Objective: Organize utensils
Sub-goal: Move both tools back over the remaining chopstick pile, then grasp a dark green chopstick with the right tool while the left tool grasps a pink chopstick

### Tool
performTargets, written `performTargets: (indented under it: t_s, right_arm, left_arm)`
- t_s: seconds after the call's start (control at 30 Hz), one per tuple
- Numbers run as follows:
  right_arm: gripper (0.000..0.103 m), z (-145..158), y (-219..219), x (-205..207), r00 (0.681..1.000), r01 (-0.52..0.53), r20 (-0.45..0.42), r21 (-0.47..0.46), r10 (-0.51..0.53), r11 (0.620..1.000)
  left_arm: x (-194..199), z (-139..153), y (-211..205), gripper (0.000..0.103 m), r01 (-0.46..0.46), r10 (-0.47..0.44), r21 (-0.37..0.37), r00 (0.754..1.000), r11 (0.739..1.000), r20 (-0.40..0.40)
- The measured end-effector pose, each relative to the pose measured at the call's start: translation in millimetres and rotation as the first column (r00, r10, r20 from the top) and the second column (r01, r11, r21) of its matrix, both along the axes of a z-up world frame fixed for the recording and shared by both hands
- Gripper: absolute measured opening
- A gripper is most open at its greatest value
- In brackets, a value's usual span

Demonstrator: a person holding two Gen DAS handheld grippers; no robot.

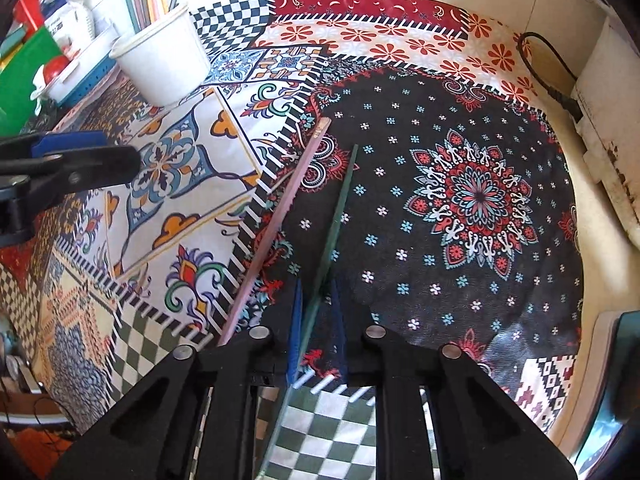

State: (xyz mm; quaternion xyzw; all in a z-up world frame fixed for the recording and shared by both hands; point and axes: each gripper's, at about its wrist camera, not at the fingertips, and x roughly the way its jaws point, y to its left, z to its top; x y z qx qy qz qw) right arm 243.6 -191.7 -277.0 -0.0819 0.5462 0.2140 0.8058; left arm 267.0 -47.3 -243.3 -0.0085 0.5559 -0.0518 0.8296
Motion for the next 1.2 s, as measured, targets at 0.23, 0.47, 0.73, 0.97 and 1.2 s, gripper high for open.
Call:
performTargets:
  t_s: [0.23, 0.47, 0.73, 0.97, 1.2]
  right_arm:
    - [0.007, 1, -34, 2, 1.0, 0.017, -0.016, 0.039, -0.016, 0.999]
    - [0.007, 3, -69, 8, 0.997, 0.055, -0.056, 0.055, -0.052, 0.997]
    - [0.007, 3, -76, 8, 0.991, 0.09, -0.103, 0.069, -0.082, 0.994]
    - [0.015, 2, -74, 2, 0.994, 0.084, -0.081, 0.073, -0.078, 0.994]
    - [0.015, 0, -64, 13, 0.993, 0.106, -0.051, 0.082, -0.102, 0.991]
  left_arm:
    - [14, -15, -29, 0.061, 0.054, -0.055, -0.029, 0.998, 0.998, -0.037]
    - [23, -29, -52, 0.047, 0.104, -0.107, -0.047, 0.992, 0.993, -0.061]
    - [37, -42, -72, 0.03, 0.146, -0.15, -0.048, 0.983, 0.988, -0.103]
    - [45, -47, -75, 0.028, 0.127, -0.131, -0.045, 0.987, 0.991, -0.09]
    - [49, -46, -77, 0.028, 0.14, -0.142, -0.024, 0.987, 0.99, -0.072]
